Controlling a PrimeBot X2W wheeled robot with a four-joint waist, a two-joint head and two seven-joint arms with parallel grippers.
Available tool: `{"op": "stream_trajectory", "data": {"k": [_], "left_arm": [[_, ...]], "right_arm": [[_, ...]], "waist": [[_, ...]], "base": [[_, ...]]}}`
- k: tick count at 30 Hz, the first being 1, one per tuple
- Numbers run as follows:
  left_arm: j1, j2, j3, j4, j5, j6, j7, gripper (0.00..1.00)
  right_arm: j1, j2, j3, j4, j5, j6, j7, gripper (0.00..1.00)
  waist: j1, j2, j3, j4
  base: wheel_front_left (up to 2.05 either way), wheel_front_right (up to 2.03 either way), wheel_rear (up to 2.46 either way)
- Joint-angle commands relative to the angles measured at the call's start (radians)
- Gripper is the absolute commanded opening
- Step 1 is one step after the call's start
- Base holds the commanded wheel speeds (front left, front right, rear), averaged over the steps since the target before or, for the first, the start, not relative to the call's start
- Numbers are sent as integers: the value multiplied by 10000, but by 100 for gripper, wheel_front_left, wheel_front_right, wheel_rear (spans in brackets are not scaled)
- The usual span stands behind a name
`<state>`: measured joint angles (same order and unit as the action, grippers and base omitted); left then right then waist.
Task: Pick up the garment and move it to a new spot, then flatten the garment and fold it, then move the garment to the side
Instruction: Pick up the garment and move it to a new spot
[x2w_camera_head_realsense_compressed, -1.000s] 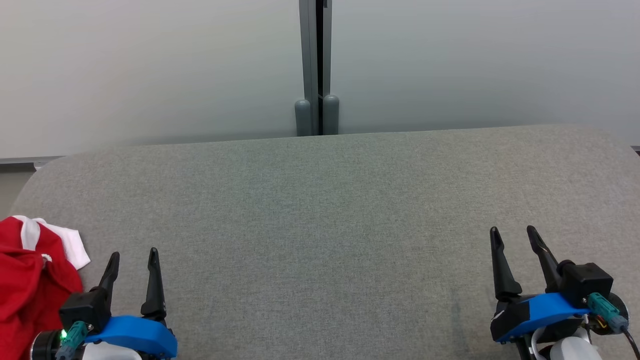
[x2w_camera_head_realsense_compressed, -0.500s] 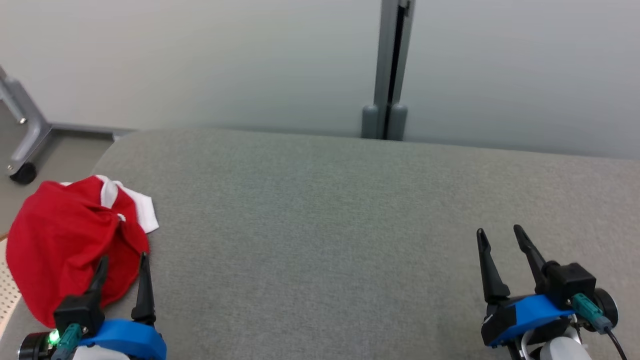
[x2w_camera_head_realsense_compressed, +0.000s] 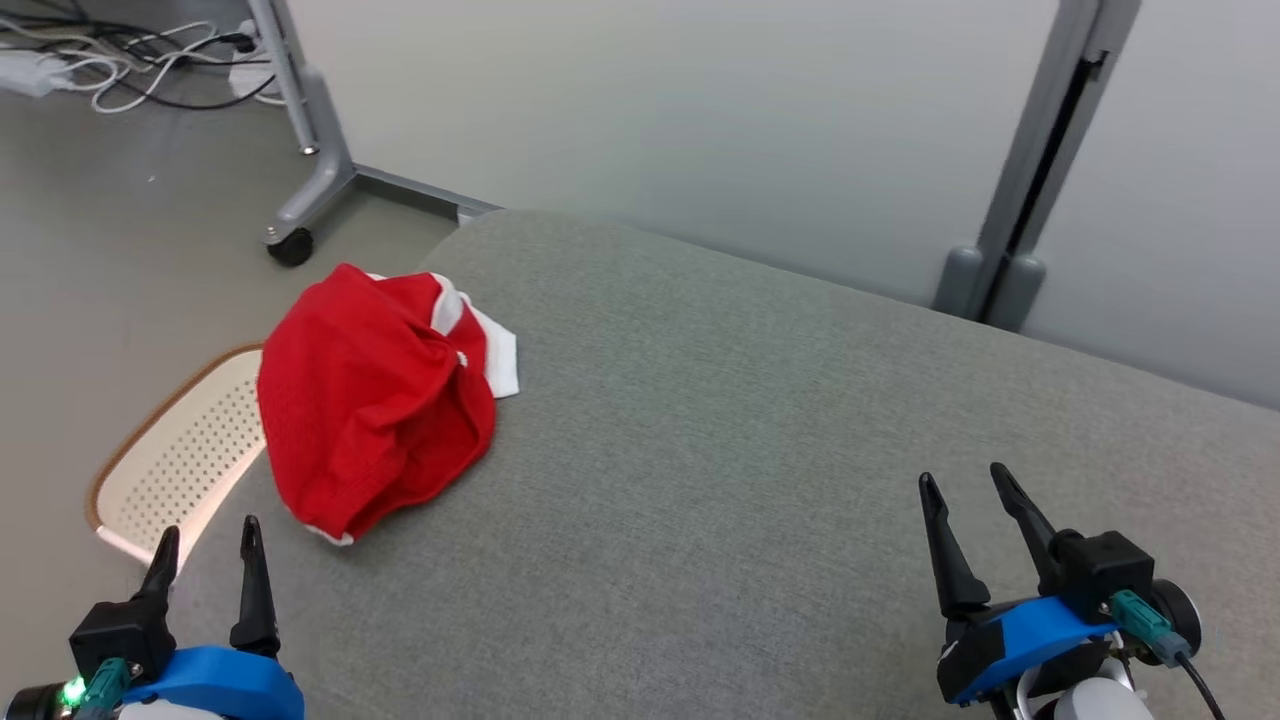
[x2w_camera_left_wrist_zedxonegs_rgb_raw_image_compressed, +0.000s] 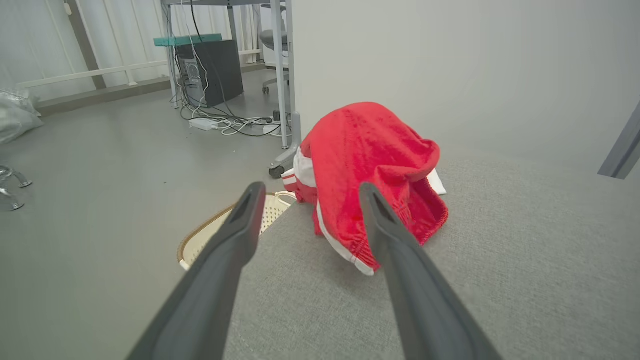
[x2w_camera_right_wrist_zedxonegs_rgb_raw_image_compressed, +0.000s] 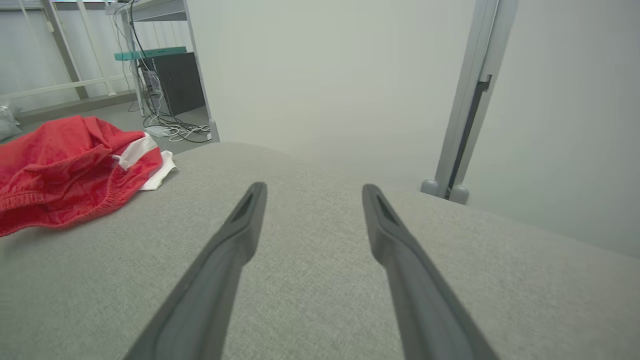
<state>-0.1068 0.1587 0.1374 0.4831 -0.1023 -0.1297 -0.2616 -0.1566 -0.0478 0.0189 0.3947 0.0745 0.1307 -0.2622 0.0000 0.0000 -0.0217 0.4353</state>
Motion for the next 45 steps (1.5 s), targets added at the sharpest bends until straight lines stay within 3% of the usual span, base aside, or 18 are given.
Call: {"op": "stream_trajectory", "data": {"k": [1,5,14,24,37,45], "left_arm": [[23,10,63,-9,41,-16,-49,100],[193,3,222,-30,84,-17,-49,100],[198,-59,410,7,-82,-15,-51,100],[-893,431,263,639,-874,-16,-49,100],[-2776,1510,81,2616,-2715,-16,-51,100],[-3433,1871,-266,3863,-3896,-16,-51,100]], "right_arm": [[10,-47,59,33,1,1,-40,100],[-29,-52,301,110,57,1,-40,100],[-289,-49,589,222,-80,1,-41,100],[-687,-52,809,228,-608,1,-40,100],[-1500,-50,1058,133,-1201,1,-40,100],[-1686,-49,1008,100,-1414,1,-41,100]], "waist": [[0,0,230,389],[0,0,229,809],[0,0,448,844],[0,0,1400,52],[0,0,2972,-1055],[0,0,3526,-1403]], "base": [[0,0,0],[0,0,0],[0,0,0],[0,0,0],[0,0,0],[0,0,0]]}}
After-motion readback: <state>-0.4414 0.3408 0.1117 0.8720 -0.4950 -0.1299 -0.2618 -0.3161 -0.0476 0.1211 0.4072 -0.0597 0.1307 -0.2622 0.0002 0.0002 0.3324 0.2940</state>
